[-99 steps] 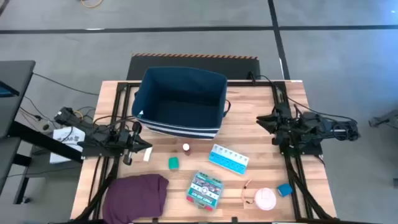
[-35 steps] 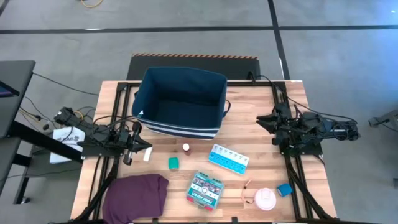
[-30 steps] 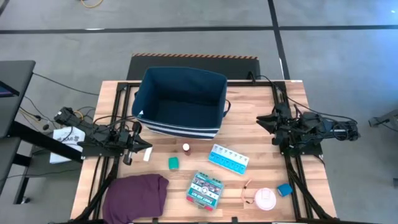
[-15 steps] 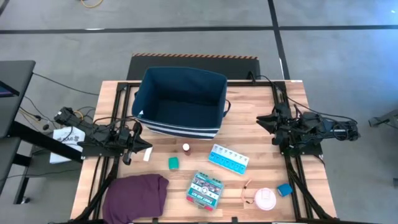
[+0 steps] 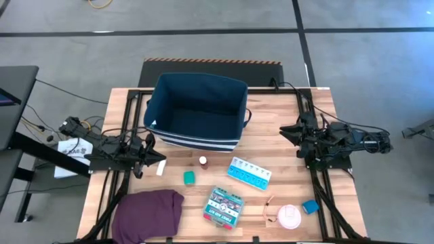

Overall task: Pick & place medical supplies in basket/bin
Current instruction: Put the white gauze into the blue bin

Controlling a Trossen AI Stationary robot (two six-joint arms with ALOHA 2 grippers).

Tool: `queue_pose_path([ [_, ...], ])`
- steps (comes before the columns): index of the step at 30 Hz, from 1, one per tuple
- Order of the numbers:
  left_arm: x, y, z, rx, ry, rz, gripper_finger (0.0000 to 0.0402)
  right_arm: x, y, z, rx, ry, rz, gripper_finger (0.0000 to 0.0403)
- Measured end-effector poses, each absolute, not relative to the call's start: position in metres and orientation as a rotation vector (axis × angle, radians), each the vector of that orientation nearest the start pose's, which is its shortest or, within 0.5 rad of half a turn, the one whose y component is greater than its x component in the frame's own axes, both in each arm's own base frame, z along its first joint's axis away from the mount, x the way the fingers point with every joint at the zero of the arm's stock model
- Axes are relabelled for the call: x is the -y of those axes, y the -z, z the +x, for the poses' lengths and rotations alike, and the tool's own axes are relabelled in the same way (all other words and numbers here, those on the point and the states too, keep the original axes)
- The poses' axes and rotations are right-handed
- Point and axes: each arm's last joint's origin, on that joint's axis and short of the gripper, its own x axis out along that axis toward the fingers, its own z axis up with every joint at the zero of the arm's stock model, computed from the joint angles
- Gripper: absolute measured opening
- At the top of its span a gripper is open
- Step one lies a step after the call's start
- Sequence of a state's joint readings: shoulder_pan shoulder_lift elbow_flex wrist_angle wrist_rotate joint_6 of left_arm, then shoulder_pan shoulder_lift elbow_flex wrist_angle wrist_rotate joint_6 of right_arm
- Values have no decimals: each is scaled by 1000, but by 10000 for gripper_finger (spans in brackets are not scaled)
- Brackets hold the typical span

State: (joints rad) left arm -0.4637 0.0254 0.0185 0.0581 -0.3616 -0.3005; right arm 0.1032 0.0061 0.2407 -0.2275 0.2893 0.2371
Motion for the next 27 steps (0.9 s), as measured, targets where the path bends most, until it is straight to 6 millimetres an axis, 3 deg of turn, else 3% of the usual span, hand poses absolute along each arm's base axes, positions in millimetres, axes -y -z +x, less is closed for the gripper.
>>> queue_pose_path([
  [12,31,-175,91,61,12,-248,0,0,-221,76,29,184,238,82],
  [17,26,-180,90,119,-145,-192,0,0,-221,76,29,185,238,82],
  [22,22,-185,88,186,-285,-292,0,0,-221,76,30,184,238,82],
  [24,21,-188,88,222,-278,-364,0,0,-221,76,29,185,238,82],
  [27,25,-191,88,242,-133,-419,0,0,-221,76,29,185,238,82],
])
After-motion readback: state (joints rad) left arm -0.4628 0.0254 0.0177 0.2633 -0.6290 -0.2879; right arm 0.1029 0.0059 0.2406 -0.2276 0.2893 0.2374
